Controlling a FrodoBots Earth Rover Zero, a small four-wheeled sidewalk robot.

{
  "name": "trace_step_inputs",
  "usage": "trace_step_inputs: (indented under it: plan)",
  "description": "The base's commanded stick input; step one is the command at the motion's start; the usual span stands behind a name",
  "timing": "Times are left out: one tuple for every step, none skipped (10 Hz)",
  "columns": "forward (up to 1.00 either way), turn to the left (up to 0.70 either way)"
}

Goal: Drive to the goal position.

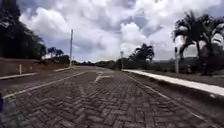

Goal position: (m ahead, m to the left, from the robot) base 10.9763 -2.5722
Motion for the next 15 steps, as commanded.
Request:
trace_step_inputs:
  plan:
    - [0.70,0.00]
    - [0.70,0.00]
    - [0.70,0.00]
    - [0.70,0.00]
    - [0.70,0.00]
    - [0.70,0.00]
    - [0.70,0.00]
    - [0.70,0.00]
    - [0.70,0.00]
    - [0.70,0.00]
    - [0.70,0.00]
    - [0.70,0.00]
    - [0.70,0.00]
    - [0.70,0.00]
    - [0.70,0.00]
